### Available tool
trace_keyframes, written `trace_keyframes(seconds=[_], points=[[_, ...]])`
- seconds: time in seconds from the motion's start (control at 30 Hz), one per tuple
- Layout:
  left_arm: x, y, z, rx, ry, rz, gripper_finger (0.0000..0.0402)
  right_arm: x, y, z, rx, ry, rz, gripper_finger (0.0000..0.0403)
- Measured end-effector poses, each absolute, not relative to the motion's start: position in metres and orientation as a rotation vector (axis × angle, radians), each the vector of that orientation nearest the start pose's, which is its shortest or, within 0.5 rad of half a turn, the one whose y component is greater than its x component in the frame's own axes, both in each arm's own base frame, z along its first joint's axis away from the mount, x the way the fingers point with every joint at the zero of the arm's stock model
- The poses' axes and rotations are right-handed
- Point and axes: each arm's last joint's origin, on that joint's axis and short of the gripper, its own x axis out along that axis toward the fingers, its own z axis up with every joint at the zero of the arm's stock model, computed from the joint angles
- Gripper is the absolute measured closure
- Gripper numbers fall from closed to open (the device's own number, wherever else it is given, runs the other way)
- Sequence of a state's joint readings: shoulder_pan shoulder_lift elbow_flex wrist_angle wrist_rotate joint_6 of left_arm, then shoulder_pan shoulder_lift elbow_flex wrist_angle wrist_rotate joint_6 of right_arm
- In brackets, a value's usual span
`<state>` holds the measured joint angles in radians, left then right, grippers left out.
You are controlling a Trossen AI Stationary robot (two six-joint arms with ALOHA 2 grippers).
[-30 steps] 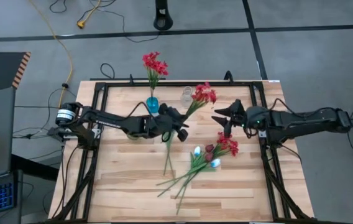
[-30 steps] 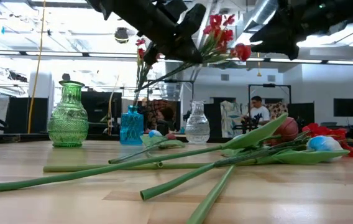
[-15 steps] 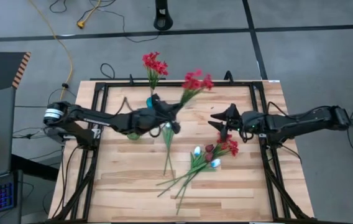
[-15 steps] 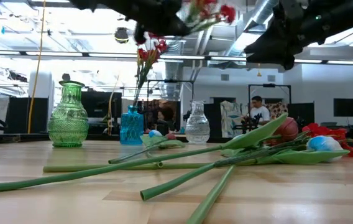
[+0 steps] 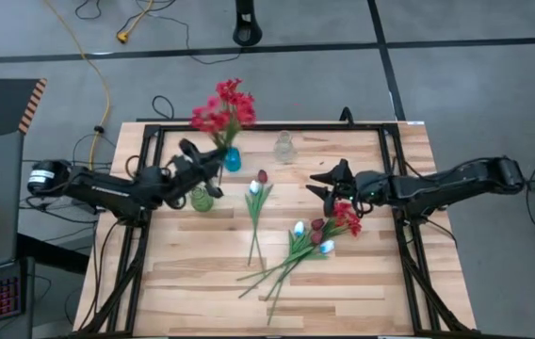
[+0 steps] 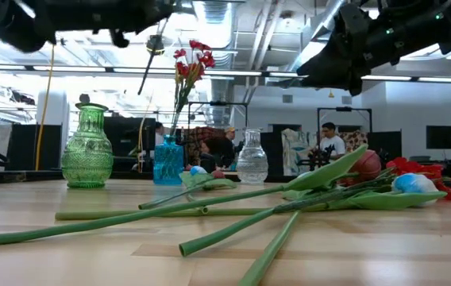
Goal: Sort flowers into vase by color
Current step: Put the left red flowers into the blue vase
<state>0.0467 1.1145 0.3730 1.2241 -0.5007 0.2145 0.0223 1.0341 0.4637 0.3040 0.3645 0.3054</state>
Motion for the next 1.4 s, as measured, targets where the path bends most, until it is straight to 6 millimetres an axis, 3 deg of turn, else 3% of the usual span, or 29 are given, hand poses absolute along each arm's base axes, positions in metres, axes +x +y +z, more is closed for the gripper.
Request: trace_keyframes(seconds=[0.6, 0.9, 1.13, 1.4], points=[[0.196, 0.107, 0.241, 0.135, -0.495, 0.552, 0.0393, 0.246, -0.005, 0.203, 0.262, 0.153, -0.369, 0.0207], [0.218, 0.144, 0.234, 0.138, -0.508, 0.516, 0.0393, 0.255, -0.004, 0.189, 0.258, 0.169, -0.37, 0.0207], [0.237, 0.158, 0.226, 0.157, -0.47, 0.516, 0.0393, 0.26, -0.001, 0.18, 0.254, 0.193, -0.359, 0.0207], [0.236, 0.157, 0.22, 0.19, -0.435, 0.524, 0.0393, 0.263, -0.001, 0.172, 0.248, 0.221, -0.359, 0.0207]])
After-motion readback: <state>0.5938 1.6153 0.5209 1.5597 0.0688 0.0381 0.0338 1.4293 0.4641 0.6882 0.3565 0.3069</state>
